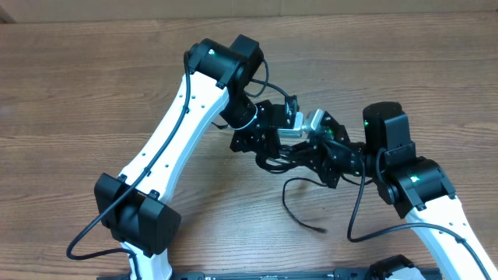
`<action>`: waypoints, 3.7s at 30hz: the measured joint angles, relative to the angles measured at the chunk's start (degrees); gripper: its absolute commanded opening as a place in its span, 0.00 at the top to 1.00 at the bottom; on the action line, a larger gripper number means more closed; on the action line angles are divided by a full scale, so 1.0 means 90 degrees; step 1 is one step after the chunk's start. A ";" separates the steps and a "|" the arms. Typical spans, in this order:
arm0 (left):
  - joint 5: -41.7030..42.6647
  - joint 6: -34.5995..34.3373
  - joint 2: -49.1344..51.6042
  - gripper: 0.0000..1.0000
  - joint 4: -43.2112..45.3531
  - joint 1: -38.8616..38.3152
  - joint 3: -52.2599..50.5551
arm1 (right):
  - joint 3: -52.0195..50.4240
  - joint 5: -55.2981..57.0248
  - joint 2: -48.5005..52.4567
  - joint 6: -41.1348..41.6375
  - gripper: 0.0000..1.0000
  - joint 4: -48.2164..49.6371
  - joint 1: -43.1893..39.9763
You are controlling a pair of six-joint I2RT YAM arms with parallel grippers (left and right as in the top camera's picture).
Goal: Untangle cables
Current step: 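Grasp the cable loops with the right gripper beside the left gripper, then open the left gripper and pull it away, leaving coil in right gripper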
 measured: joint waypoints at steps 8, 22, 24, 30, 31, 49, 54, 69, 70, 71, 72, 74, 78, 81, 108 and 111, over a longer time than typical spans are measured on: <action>-0.0002 -0.0002 0.0000 0.73 0.0039 0.0000 0.0000 | 0.0000 -0.0007 0.0000 0.0007 0.96 -0.0010 0.0005; 0.0425 -0.0345 0.0000 0.00 0.0032 0.0401 0.0000 | 0.0000 0.0022 0.0002 0.0301 0.96 0.0068 0.0039; 0.0583 -0.0415 -0.0002 0.00 0.0029 0.0663 0.0000 | 0.0000 0.0027 0.0002 0.0457 0.96 0.0187 0.0039; 0.0869 -0.1200 -0.0002 0.01 0.0034 0.1693 0.0002 | 0.0000 -0.0041 0.0000 0.0996 0.96 0.0780 0.0039; 0.0877 -0.1302 -0.0002 0.00 -0.0017 0.1819 0.0002 | 0.0000 -0.0092 0.0002 0.1141 0.96 0.0950 0.0039; 0.0991 -0.1642 -0.0002 0.24 -0.0175 0.2025 0.0002 | 0.0000 -0.0474 0.0000 0.3915 0.96 0.2754 0.0039; 0.1151 -0.1622 -0.0002 0.60 -0.0163 0.2025 0.0002 | 0.0000 -0.0537 0.0000 0.4061 0.96 0.2754 0.0039; 0.1418 -0.1472 -0.0002 0.96 -0.0061 0.1688 0.0002 | 0.0000 -0.0323 0.0000 0.4413 0.96 0.2883 0.0039; 0.1413 -0.1472 -0.0002 0.95 -0.0015 0.1688 0.0002 | 0.0000 -0.0223 0.0000 0.4522 0.96 0.2885 0.0039; 0.1416 -0.1472 -0.0002 0.83 -0.0007 0.1688 0.0002 | 0.0000 -0.0182 0.0000 0.4551 0.96 0.2888 0.0039; 0.1416 -0.1472 -0.0002 0.72 -0.0005 0.1688 0.0002 | 0.0000 -0.0095 0.0000 0.4634 0.96 0.2885 0.0041; 0.1428 -0.1491 -0.0002 0.67 0.0007 0.1688 0.0002 | 0.0000 0.0034 0.0000 0.4694 0.96 0.2883 0.0046; 0.1438 -0.1491 -0.0002 0.60 0.0010 0.1688 0.0002 | 0.0000 0.0265 0.0000 0.4777 0.96 0.2878 0.0068; 0.1438 -0.1494 -0.0002 0.86 0.0012 0.1688 0.0002 | 0.0000 0.0381 0.0000 0.4818 0.96 0.2878 0.0068; 0.1341 -0.0964 -0.0002 0.96 -0.0109 0.1243 0.0002 | 0.0002 0.0539 0.0034 0.4104 0.30 0.2382 0.0070; 0.1336 -0.0920 -0.0002 0.96 -0.0032 0.1039 0.0002 | 0.0002 0.0486 0.0192 0.4024 0.94 0.2353 0.0070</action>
